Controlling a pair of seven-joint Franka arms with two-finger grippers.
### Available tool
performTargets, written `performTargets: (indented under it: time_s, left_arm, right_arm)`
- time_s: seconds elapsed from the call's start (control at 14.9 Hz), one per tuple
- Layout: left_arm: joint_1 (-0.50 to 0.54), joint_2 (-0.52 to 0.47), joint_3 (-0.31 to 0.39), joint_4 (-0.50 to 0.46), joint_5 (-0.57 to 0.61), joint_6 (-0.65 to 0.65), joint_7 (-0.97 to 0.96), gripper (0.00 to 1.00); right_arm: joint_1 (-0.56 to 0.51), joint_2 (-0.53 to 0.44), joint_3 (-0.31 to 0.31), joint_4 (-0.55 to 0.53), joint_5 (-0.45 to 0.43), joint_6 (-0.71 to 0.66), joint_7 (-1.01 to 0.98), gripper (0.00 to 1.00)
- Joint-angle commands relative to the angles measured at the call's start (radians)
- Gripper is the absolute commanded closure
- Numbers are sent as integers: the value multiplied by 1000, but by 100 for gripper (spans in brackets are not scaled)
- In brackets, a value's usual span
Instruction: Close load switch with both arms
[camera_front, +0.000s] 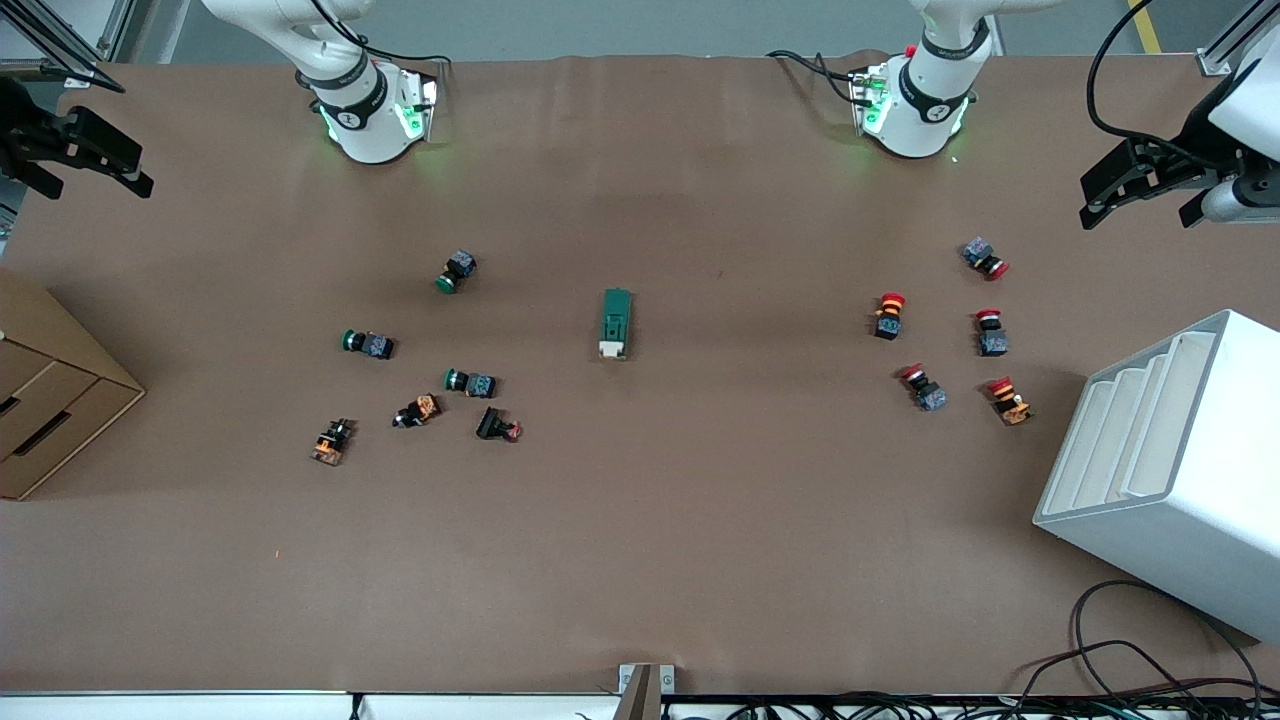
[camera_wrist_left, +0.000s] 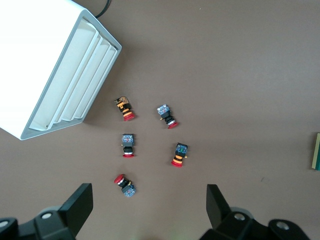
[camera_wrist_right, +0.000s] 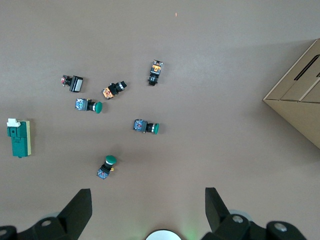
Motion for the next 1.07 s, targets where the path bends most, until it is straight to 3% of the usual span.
performTargets:
  time_s: [0.0,0.27,0.8,1.0]
  left_arm:
    - [8,-24,-6,-3,-44,-5,15,0]
    - [7,1,-2,0,-56,18,15,0]
    - [-6,19,-15,0,-47,29,15,0]
    - [-4,10,-15,0,-46,24,27,0]
  right_arm:
    - [-13,-18,10,-14,-15,6,-7,0]
    - [-44,-17,38,-14,-14,5,-7,0]
    - [-39,-15,36,-9,-14,5,-6,0]
    - [-42,41,36,75,-14,-8,2,0]
